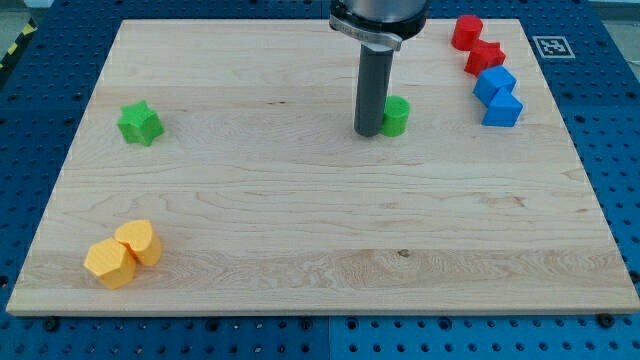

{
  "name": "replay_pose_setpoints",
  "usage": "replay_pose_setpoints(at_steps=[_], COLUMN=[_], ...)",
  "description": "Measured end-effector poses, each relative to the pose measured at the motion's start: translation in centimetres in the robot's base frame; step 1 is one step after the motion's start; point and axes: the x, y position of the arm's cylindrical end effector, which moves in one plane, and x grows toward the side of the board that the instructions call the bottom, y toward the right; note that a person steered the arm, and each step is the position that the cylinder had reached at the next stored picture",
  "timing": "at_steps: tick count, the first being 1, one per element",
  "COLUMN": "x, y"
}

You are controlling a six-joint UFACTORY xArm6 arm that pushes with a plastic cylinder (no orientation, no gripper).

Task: Move the green circle to the bottom of the blue triangle

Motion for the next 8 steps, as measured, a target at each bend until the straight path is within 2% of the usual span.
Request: replay_pose_setpoints(at_steps=[2,8], x=[-2.6,-1.5], y=[0.4,4.4])
